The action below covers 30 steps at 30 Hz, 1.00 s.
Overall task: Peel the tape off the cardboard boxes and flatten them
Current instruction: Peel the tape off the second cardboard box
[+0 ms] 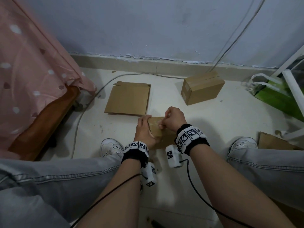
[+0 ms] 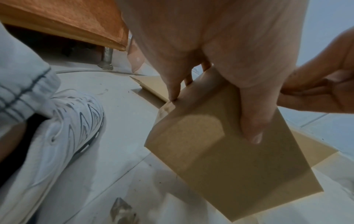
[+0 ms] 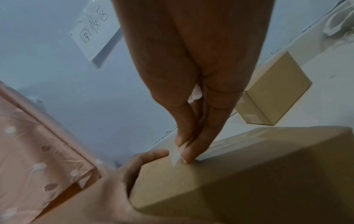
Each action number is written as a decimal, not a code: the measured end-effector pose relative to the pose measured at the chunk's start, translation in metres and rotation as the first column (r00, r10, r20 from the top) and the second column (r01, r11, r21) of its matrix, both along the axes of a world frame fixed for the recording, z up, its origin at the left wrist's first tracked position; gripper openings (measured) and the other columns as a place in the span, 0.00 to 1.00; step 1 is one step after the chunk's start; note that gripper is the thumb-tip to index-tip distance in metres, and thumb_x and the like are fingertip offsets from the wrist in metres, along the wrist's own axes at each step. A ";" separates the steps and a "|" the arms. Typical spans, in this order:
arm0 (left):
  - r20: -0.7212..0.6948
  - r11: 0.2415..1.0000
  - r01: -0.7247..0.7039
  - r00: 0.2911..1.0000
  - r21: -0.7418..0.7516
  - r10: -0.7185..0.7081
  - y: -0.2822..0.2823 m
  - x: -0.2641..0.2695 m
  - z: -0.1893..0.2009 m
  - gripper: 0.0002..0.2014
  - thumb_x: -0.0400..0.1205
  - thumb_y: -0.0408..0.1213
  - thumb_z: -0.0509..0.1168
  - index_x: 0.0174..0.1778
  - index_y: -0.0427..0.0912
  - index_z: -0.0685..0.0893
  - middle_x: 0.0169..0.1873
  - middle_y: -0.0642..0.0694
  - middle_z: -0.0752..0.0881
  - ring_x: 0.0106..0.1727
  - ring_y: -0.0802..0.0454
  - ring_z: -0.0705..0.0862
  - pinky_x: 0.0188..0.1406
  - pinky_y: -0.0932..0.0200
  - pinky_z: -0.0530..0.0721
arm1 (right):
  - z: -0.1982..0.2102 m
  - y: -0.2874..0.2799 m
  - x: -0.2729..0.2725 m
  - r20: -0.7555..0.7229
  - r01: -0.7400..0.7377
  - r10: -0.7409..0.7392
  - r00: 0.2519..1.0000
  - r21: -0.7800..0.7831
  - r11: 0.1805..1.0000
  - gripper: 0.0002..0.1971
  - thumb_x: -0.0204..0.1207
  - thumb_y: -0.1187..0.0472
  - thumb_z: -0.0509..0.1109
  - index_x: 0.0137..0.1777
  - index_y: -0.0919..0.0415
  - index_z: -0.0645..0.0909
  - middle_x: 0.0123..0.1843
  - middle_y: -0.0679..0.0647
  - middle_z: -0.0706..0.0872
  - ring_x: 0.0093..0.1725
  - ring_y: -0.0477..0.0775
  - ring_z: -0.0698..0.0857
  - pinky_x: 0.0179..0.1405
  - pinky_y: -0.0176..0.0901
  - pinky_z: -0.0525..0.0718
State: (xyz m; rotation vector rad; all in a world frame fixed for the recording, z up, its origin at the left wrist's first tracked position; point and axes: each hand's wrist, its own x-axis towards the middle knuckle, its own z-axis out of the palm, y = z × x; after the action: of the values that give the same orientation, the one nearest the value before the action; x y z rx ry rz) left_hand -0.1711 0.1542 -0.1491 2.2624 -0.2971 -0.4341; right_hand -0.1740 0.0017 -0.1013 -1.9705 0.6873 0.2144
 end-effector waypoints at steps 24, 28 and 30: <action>-0.264 0.960 0.085 0.965 0.266 -0.013 0.013 0.016 0.003 0.54 0.64 0.49 0.83 0.82 0.51 0.58 0.74 0.43 0.59 0.75 0.40 0.67 0.77 0.44 0.69 | -0.026 -0.045 0.006 -0.118 0.033 -0.034 0.992 -0.009 0.999 0.12 0.80 0.58 0.64 0.57 0.64 0.70 0.53 0.63 0.86 0.48 0.65 0.89 0.40 0.55 0.89; -0.231 0.811 0.252 0.962 0.529 -0.148 -0.003 0.022 0.017 0.49 0.65 0.53 0.79 0.81 0.47 0.63 0.77 0.43 0.61 0.81 0.41 0.61 0.81 0.31 0.53 | -0.004 -0.032 0.000 -0.109 -0.046 0.050 0.993 0.038 0.998 0.04 0.85 0.67 0.59 0.57 0.66 0.69 0.51 0.62 0.88 0.46 0.56 0.91 0.25 0.36 0.82; -0.214 0.788 0.286 0.956 0.545 -0.200 -0.011 0.024 0.022 0.51 0.65 0.54 0.79 0.81 0.50 0.60 0.77 0.41 0.65 0.79 0.40 0.64 0.78 0.30 0.58 | 0.003 -0.028 0.002 -0.074 -0.093 0.094 0.993 0.010 0.996 0.03 0.84 0.66 0.61 0.48 0.63 0.73 0.49 0.62 0.89 0.46 0.54 0.90 0.32 0.38 0.85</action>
State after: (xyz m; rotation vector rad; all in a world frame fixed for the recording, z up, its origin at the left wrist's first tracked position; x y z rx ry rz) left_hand -0.1470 0.1427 -0.1276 2.7694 -0.4320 -0.9272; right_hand -0.1722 -0.0261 -0.0979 -1.9985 0.6417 0.3485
